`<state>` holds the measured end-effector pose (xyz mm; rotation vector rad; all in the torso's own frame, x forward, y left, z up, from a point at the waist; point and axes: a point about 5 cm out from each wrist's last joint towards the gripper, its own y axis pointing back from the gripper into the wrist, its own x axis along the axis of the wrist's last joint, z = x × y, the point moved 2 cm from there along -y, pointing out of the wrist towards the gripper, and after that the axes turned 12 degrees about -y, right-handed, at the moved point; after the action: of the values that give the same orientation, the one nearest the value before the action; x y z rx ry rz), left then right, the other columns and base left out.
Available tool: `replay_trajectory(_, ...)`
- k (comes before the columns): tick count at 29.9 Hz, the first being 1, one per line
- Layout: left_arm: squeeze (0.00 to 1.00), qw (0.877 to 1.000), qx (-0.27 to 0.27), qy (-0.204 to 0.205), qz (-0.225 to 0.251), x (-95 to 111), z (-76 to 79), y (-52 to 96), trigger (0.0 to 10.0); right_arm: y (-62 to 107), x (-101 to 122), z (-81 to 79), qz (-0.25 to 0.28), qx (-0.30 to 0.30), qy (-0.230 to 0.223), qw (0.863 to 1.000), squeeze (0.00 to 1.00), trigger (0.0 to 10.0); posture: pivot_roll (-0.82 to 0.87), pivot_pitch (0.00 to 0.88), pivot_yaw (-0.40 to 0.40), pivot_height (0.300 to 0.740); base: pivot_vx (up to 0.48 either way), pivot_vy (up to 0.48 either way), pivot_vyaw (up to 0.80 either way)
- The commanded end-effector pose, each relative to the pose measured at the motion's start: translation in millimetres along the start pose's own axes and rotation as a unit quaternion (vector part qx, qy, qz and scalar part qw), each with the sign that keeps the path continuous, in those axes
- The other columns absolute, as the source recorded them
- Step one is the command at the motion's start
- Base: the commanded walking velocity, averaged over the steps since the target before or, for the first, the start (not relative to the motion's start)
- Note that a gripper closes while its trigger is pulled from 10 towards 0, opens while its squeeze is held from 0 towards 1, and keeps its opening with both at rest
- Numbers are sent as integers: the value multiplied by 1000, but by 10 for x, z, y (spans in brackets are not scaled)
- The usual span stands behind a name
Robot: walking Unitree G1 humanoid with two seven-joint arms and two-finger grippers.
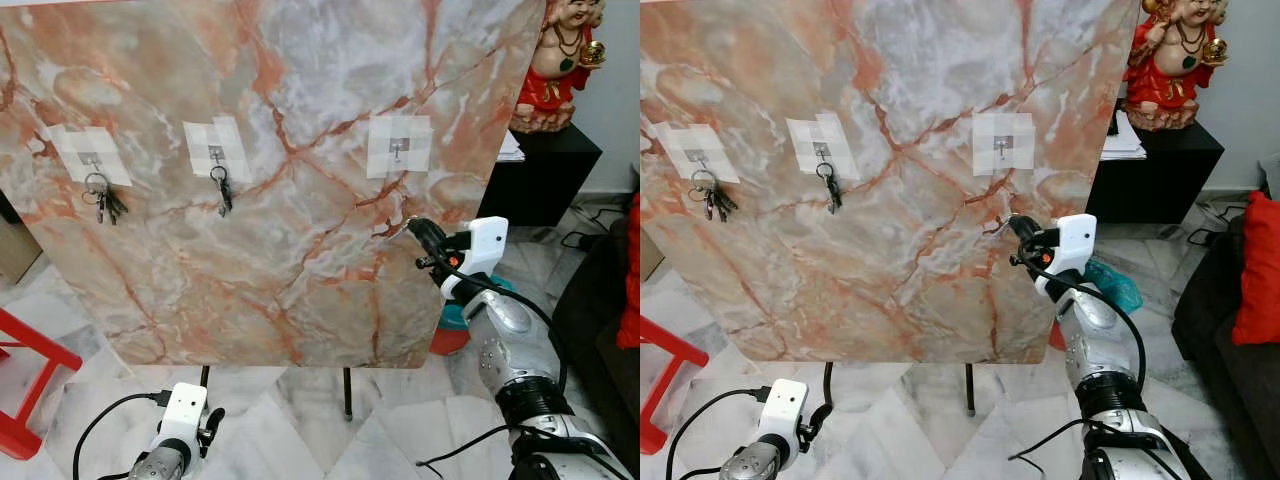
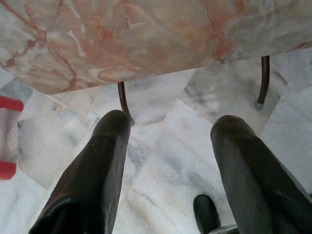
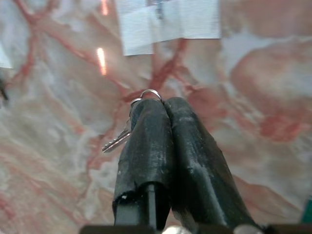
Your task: Hang keys on a hook
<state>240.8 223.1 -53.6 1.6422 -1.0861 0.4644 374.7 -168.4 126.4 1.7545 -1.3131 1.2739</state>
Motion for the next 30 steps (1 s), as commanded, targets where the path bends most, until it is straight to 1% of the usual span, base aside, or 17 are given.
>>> replay_trajectory(1,0,1000,6,6,-1,-11,-22,6,10000,-35,89,13,12,-3,7,1000,0,10000,45,0,22,740,0,0,0)
replay_trajectory(2,0,1000,5,6,-2,-19,-23,11,10000,-40,99,16,12,-3,8,1000,0,10000,45,0,23,740,0,0,0)
replay_trajectory(4,0,1000,3,1,-6,-43,-41,20,10000,-103,107,8,1,-13,-11,1000,0,10000,44,0,26,740,0,0,0)
replay_trajectory(5,0,1000,3,0,-6,-42,-43,19,10000,-112,104,4,-2,-14,-11,1000,0,10000,42,0,24,740,0,0,0)
replay_trajectory(6,0,1000,3,0,-6,-39,-44,18,10000,-124,106,-26,-4,-3,-6,1000,0,10000,43,0,22,740,0,0,0)
replay_trajectory(7,0,1000,6,7,-4,-31,-41,15,10000,-155,84,-79,-19,12,21,1000,0,10000,47,0,21,740,0,0,0)
replay_trajectory(8,0,1000,6,7,-4,-31,-41,15,10000,-155,84,-79,-19,12,21,1000,0,10000,47,0,21,740,0,0,0)
replay_trajectory(9,0,1000,6,8,-4,-31,-34,15,10000,-172,63,-91,-30,12,40,999,0,10000,48,0,22,740,0,0,0)
replay_trajectory(10,0,1000,5,8,-4,-31,-26,15,10000,-179,59,-103,-33,16,46,998,0,10000,45,0,23,740,0,0,0)
replay_trajectory(12,0,1000,3,8,-4,-29,-6,15,10000,-196,64,-126,-36,23,52,998,0,10000,45,0,22,740,0,0,0)
replay_trajectory(14,0,1000,0,9,-2,-20,18,11,10000,-237,114,-159,-29,28,38,998,0,10000,45,0,14,740,0,0,0)
replay_trajectory(16,0,1000,1,13,-2,-14,14,8,10000,-274,131,-217,-26,38,36,998,0,10000,45,0,15,740,0,0,0)
replay_trajectory(20,0,1000,1,12,0,-9,12,7,10000,-273,93,-222,-31,36,39,998,0,10000,44,0,13,740,0,0,0)
replay_trajectory(22,0,1000,1,15,1,-8,12,7,10000,-263,66,-231,-31,38,31,998,0,10000,46,0,12,740,0,0,0)
replay_trajectory(25,0,1000,2,17,1,-6,13,7,10000,-243,39,-228,-33,40,30,998,0,10000,44,0,10,740,0,0,0)
replay_trajectory(30,0,1000,2,19,2,-4,24,7,10000,-231,38,-182,-35,30,34,998,0,10000,44,0,3,740,0,0,0)
